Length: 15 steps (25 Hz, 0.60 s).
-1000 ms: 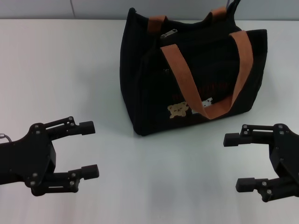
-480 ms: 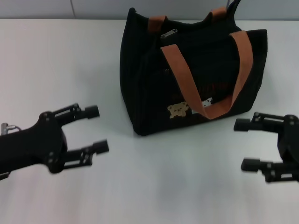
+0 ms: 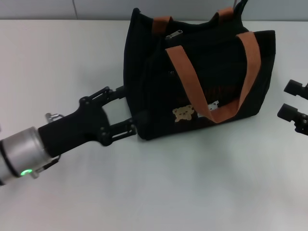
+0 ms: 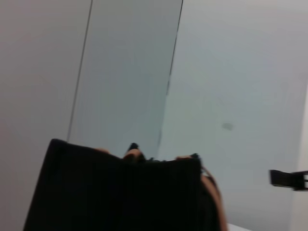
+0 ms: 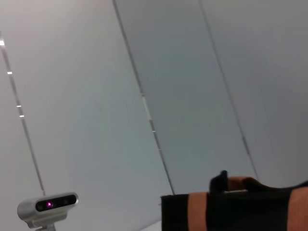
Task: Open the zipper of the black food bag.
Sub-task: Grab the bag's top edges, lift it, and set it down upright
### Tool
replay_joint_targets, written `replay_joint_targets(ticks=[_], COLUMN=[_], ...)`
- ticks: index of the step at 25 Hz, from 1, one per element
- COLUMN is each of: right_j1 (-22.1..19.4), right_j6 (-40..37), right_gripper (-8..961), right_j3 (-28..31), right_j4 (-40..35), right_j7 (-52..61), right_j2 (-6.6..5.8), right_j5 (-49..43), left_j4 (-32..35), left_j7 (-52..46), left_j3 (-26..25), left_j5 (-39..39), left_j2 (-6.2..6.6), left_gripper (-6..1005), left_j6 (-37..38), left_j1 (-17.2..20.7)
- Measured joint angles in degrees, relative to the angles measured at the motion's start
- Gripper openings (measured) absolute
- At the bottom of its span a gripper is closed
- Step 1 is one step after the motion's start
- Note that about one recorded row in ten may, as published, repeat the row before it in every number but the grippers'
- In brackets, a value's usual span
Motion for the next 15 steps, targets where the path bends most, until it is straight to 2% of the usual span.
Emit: replay_joint_targets(ticks=[6,15], right_j1=[-1.1,-1.5], right_j6=[0.8,2.5], right_gripper=[787,785], right_j3=[0.3,0.4], right_j4=[0.1,0.2], right_j7=[-0.2,-0.4], right_j2=[0.08,0.34], right_j5=[0.0,-0.1], left_j4=[-7.8,-13.1], left_j7=[6.1,12.6], left_j3=[-0.3,-2.5], left_j5=[-4.1,-4.6], left_j2=[-0.13,-0.17], left_gripper=[778,705], left_j6=[-6.3,-8.8], left_j1=[-4.4,-6.6])
